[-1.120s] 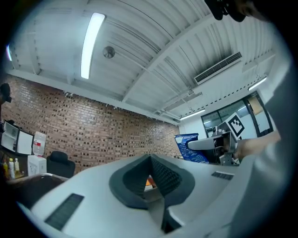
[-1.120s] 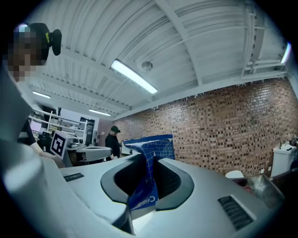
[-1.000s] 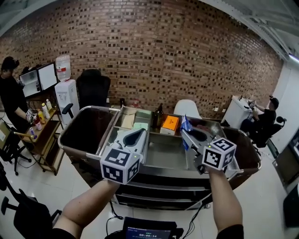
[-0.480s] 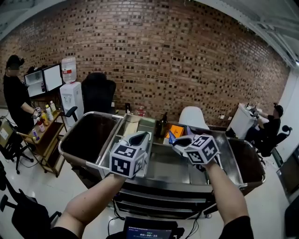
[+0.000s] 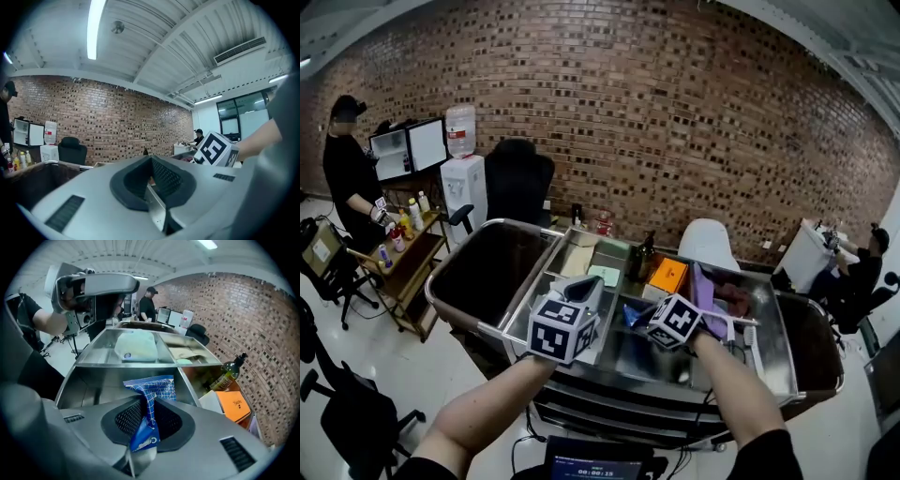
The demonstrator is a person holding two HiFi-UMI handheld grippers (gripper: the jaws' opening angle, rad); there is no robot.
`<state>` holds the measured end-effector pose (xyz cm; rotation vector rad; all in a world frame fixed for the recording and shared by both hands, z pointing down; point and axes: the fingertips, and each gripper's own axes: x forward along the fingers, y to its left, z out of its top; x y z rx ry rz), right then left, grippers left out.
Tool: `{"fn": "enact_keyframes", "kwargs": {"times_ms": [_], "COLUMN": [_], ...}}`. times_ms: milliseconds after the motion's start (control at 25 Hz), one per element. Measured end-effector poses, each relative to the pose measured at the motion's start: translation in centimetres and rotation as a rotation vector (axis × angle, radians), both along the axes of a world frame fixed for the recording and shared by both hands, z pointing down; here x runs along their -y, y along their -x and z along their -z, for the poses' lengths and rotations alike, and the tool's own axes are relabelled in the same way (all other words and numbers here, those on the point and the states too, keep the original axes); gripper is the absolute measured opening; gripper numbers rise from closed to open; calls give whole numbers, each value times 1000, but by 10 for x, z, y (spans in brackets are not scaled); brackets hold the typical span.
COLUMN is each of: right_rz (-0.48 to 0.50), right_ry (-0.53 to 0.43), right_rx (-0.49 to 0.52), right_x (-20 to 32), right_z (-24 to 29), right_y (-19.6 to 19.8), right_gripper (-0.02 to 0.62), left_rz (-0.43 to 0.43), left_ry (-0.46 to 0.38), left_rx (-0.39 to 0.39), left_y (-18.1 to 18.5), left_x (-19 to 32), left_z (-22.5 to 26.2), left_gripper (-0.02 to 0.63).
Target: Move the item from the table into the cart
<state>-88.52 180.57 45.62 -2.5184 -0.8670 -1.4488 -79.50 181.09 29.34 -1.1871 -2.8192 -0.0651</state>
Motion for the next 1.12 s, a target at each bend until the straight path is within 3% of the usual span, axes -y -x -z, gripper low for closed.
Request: {"fn": "enact_keyframes", "kwargs": {"times_ms": [160,560,600,680,1000,1120], "right_rz": [39,48,47,42,-8,-63], "right_ry": [-34,-45,-55,-74,-20,45], "right_rx": [64,81,72,47,-82,-211], "right_x": [-8,-12,-11,-8,-5,0], "right_z": [-24,-46,-46,-44,-12,20], "right_y": [-1,1,1,0,-3,-4], "right_gripper": [50,72,85,190,195,195], "left_rz": [11,16,15,14,10,11], "left_ry": [-15,-48,-48,-45,-57,-48], "left_rx": [-17,-27,-27,-21,-6,17], "left_y": [0,8,9,11,7,0], "left_x": [-10,-18,-18,-17,-12,-5], "left_z": [-12,-32,-32,-30,-28,-22], "left_gripper": [15,15,15,15,15,15]}}
